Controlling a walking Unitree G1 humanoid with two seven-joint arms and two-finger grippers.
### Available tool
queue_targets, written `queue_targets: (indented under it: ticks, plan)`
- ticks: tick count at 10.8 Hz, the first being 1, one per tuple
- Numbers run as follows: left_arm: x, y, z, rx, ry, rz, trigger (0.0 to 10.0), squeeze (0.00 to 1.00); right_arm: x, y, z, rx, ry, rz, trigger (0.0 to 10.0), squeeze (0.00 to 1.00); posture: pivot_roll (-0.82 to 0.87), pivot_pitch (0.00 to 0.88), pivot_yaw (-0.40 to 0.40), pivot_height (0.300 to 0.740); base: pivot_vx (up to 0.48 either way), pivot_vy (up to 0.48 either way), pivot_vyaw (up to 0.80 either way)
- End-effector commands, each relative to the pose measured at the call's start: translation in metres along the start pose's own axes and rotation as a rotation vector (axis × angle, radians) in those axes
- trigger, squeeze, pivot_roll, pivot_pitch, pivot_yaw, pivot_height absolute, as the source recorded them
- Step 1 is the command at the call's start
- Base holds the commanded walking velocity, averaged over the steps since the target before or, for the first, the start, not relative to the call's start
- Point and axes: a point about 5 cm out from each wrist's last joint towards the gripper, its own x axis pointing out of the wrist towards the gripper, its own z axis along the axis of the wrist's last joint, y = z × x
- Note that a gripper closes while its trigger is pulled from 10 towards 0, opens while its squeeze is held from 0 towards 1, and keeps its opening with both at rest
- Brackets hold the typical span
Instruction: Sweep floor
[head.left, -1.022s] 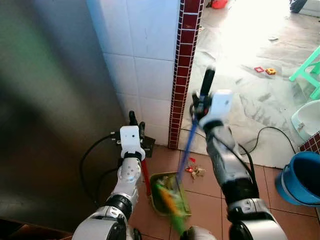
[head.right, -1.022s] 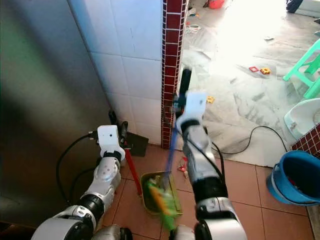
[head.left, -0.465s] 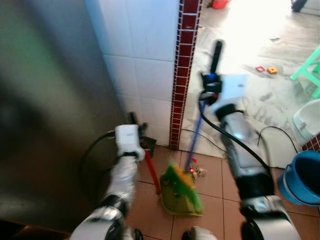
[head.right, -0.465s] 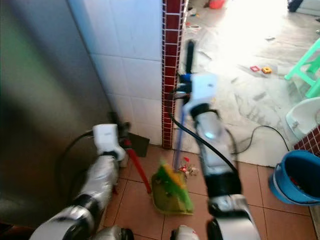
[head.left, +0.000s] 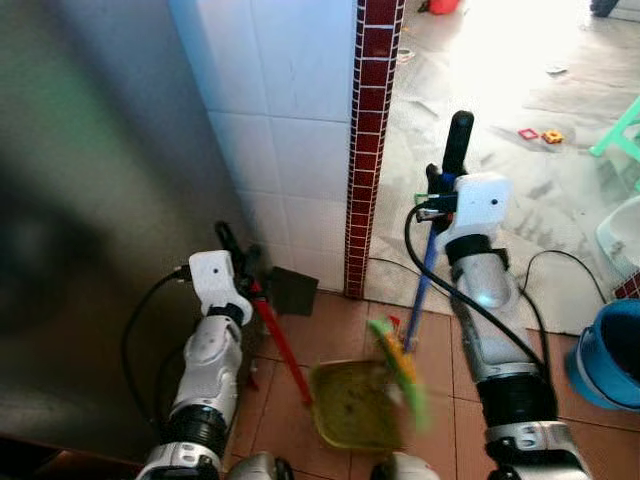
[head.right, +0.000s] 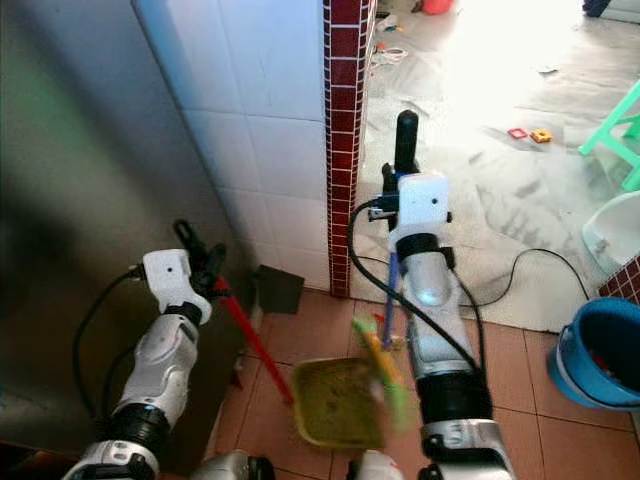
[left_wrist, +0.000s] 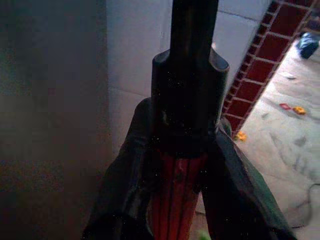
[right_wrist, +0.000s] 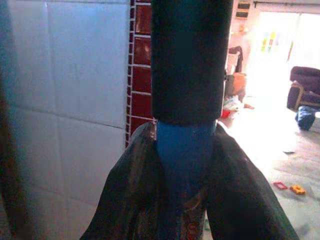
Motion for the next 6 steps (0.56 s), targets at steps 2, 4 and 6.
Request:
queue_targets:
  ticks: [2, 4, 6]
  plan:
    - [0.006, -0.005, 0.021, 0.037, -0.067, -0.028, 10.0, 0.0, 0.009, 0.002, 0.012, -0.022, -0.065, 0.007, 10.0, 0.0, -0.14, 0.0, 0.105, 0.74, 0.0, 0.0, 0.0]
    - [0.0, -0.011, 0.021, 0.052, -0.055, -0.013, 10.0, 0.0, 0.007, -0.001, 0.014, -0.018, -0.058, 0.008, 10.0, 0.0, -0.12, 0.0, 0.095, 0.74, 0.0, 0.0, 0.0]
    - [-0.01, -0.006, 0.0, 0.084, 0.044, 0.01, 10.0, 0.0, 0.011, 0.003, 0.014, 0.139, -0.01, 0.009, 10.0, 0.0, -0.12, 0.0, 0.093, 0.74, 0.0, 0.0, 0.0]
